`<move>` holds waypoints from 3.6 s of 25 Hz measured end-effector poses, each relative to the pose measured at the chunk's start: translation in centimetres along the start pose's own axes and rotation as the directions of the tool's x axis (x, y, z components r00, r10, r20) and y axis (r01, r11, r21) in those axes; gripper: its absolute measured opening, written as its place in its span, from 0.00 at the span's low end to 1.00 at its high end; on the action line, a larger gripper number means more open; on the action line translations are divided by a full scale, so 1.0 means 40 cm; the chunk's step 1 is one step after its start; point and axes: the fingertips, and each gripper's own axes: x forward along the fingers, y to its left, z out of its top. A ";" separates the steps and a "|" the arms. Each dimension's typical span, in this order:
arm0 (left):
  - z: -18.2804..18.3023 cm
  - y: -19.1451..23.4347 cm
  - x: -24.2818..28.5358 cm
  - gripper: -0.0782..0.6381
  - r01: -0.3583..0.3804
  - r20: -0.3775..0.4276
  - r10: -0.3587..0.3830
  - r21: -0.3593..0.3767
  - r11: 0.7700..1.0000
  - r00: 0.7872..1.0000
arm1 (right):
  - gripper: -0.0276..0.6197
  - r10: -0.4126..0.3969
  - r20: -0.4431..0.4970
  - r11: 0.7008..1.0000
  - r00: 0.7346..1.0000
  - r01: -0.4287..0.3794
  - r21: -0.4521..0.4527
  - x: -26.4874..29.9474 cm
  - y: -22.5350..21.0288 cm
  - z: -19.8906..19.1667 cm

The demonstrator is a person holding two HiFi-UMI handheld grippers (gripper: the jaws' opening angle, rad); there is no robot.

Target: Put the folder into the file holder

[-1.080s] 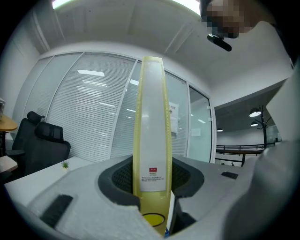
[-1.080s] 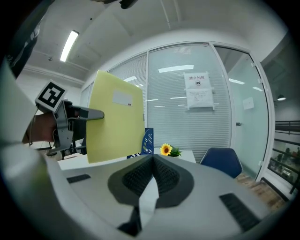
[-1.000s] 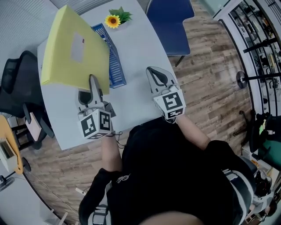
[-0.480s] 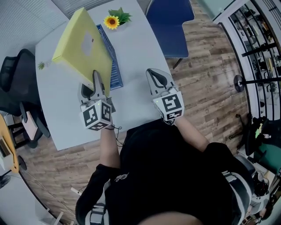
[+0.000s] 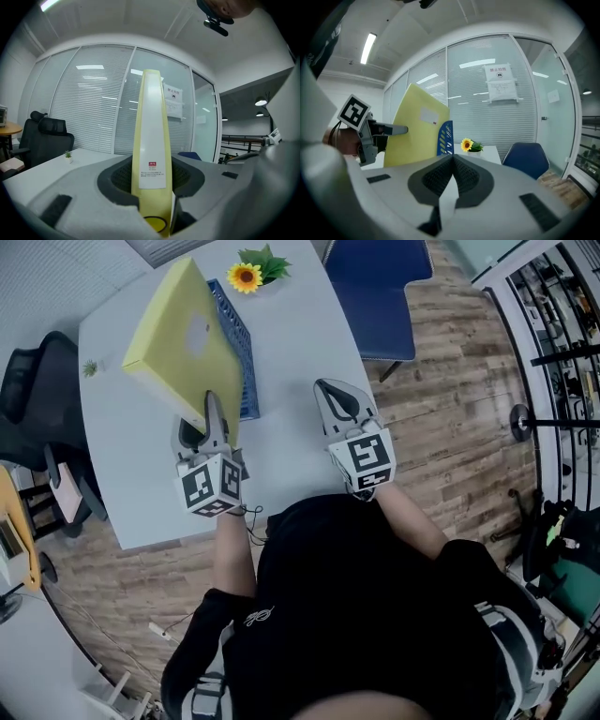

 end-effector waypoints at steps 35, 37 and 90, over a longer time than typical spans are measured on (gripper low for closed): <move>-0.010 -0.018 0.100 0.32 0.022 -0.328 0.012 0.100 0.995 0.944 | 0.05 0.086 -0.103 0.993 0.991 -0.077 0.088 0.112 -0.046 -0.129; -0.003 -0.014 0.092 0.31 0.008 -0.276 0.022 0.108 0.994 0.961 | 0.05 0.088 -0.106 0.993 0.990 -0.078 0.088 0.113 -0.046 -0.131; -0.068 0.001 0.144 0.33 0.006 0.024 -0.007 0.032 0.999 1.000 | 0.05 0.103 -0.173 0.994 0.979 -0.094 0.060 0.106 -0.050 -0.191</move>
